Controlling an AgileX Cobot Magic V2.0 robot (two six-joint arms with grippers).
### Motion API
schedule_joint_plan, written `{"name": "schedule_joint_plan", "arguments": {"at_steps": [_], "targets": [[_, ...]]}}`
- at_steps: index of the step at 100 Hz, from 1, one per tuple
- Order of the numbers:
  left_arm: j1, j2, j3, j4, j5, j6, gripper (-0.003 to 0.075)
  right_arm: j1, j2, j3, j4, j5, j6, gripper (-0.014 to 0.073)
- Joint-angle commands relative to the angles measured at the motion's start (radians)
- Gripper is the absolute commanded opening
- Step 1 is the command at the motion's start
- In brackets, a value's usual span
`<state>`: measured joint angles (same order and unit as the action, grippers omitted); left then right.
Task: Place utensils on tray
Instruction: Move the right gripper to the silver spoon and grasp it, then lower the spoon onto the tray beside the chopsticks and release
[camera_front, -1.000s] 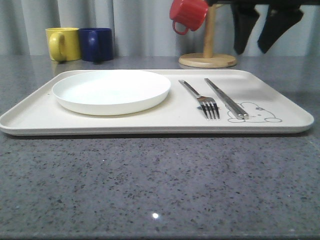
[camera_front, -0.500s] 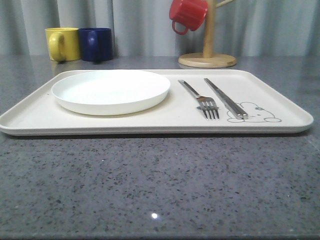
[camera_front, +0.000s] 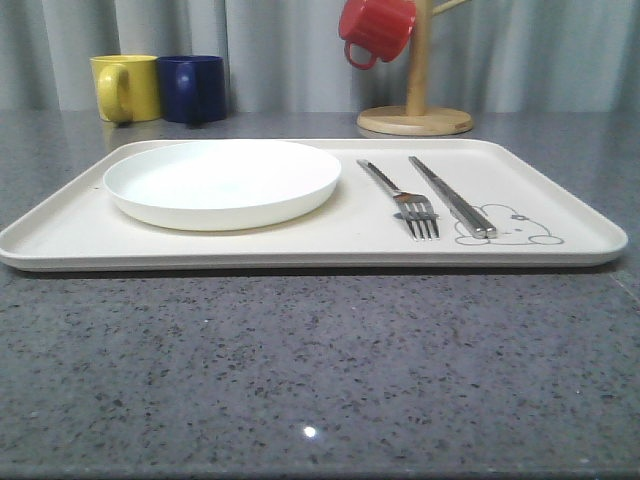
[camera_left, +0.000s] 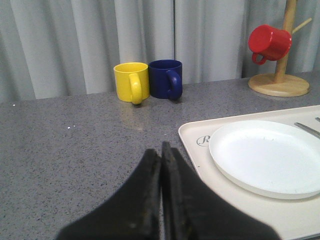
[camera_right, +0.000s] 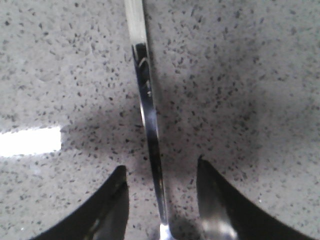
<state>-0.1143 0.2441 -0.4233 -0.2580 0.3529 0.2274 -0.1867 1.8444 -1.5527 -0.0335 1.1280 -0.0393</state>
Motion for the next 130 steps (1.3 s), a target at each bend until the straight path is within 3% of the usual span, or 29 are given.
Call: {"name": "schedule_joint_plan", "arguments": {"at_steps": [1, 23, 30, 55, 87, 115, 130], "targets": [[0.001, 0.01, -0.024, -0.01, -0.079, -0.008, -0.0019, -0.006, -0.027, -0.033, 0.0, -0.019, -0.018, 0.034], [0.001, 0.01, -0.024, -0.01, -0.079, -0.008, -0.0019, -0.006, 0.002, -0.033, 0.001, -0.012, -0.019, 0.0335], [0.001, 0.01, -0.024, -0.01, -0.079, -0.008, -0.0019, -0.006, 0.002, -0.033, 0.001, -0.012, -0.019, 0.0294], [0.001, 0.01, -0.024, -0.01, -0.079, -0.008, -0.0019, -0.006, 0.002, -0.033, 0.004, -0.003, -0.019, -0.0076], [0.001, 0.01, -0.024, -0.01, -0.079, -0.008, -0.0019, 0.047, -0.118, -0.033, 0.043, 0.026, 0.055, -0.0063], [0.001, 0.01, -0.024, -0.01, -0.079, -0.008, -0.0019, 0.291, -0.193, -0.033, 0.033, -0.011, 0.182, -0.0063], [0.001, 0.01, -0.024, -0.01, -0.079, -0.008, -0.0019, 0.435, -0.19, -0.032, -0.051, -0.04, 0.31, -0.0062]]}}
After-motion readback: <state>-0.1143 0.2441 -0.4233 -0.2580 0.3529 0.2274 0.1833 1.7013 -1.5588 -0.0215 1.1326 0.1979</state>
